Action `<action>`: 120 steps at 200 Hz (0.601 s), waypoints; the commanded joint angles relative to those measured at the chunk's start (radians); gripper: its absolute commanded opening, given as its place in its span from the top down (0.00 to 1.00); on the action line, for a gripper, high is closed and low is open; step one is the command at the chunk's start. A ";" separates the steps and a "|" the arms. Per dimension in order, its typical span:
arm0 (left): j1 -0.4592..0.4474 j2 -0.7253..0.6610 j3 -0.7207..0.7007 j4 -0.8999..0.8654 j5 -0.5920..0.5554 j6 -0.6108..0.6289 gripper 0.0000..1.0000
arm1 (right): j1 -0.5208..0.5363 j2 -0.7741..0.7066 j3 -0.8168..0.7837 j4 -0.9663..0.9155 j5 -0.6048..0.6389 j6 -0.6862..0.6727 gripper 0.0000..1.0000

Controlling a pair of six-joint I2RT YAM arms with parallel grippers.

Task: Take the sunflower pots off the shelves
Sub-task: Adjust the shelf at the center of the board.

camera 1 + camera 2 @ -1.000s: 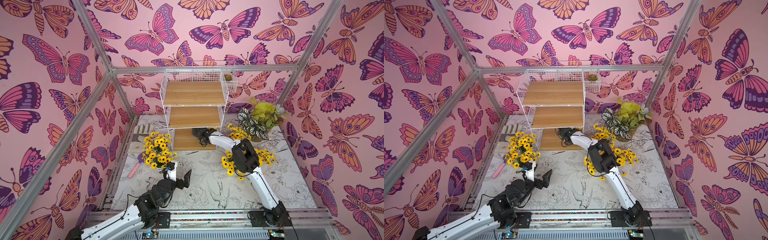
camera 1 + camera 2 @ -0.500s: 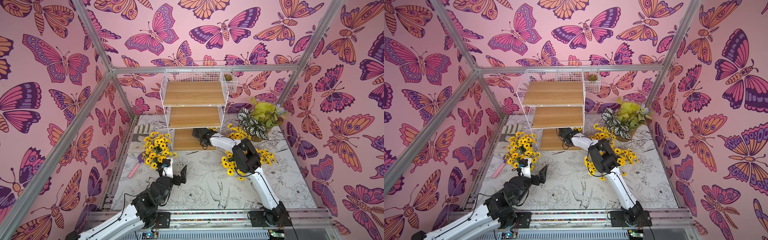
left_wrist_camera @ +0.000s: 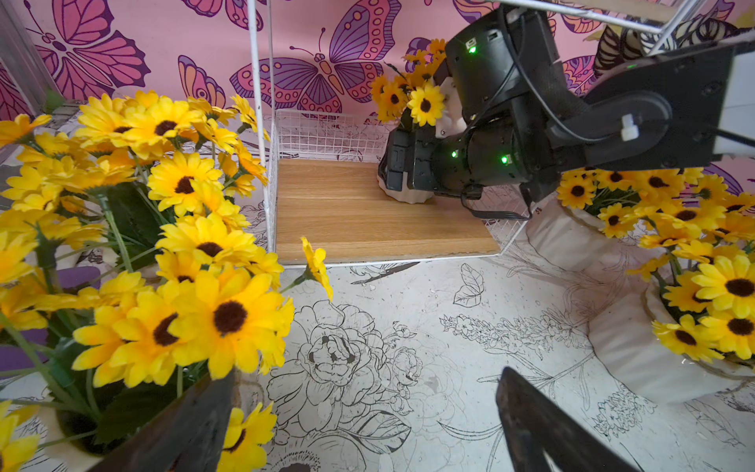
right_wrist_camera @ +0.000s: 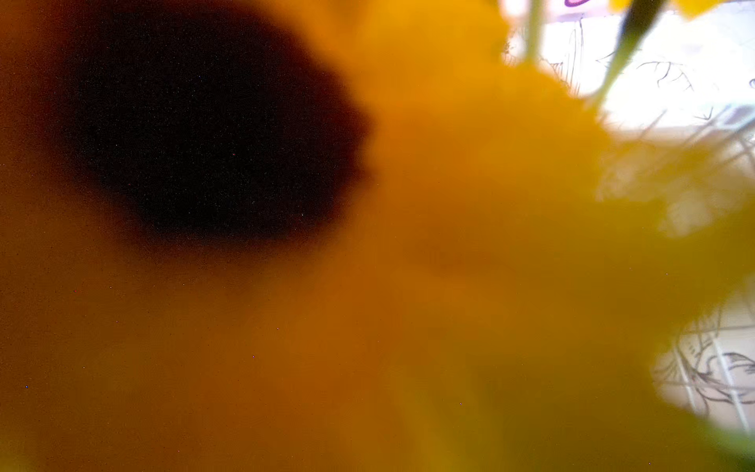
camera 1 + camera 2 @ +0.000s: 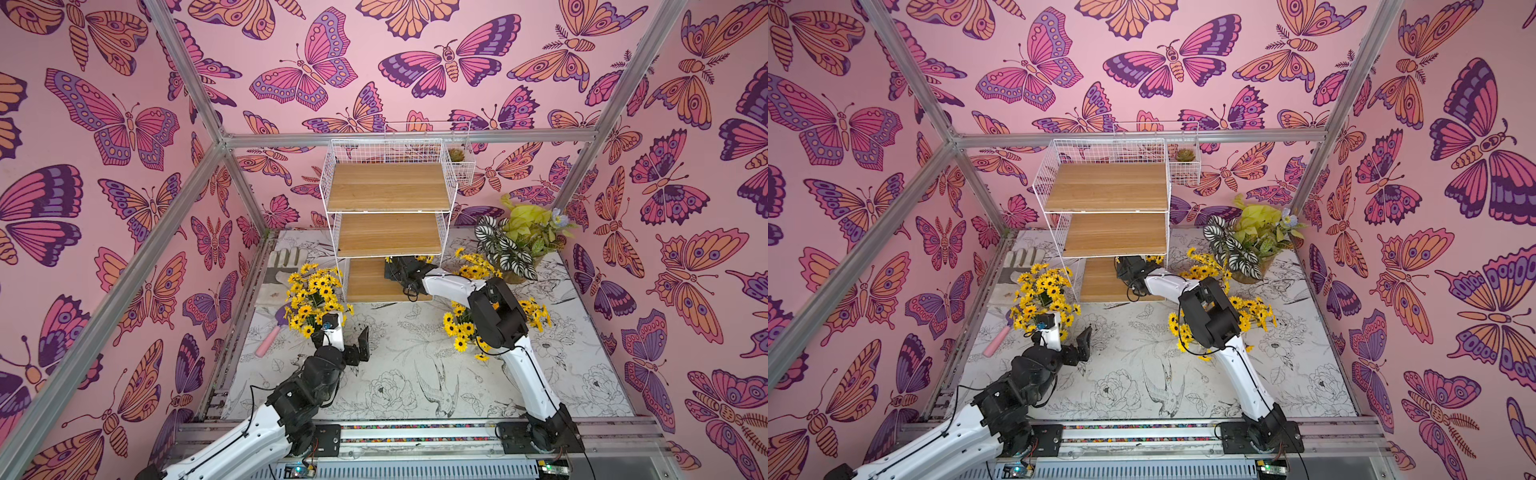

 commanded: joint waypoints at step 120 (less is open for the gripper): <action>0.089 0.043 0.028 0.042 0.076 -0.006 0.00 | 0.116 -0.116 -0.211 0.129 -0.092 -0.152 0.53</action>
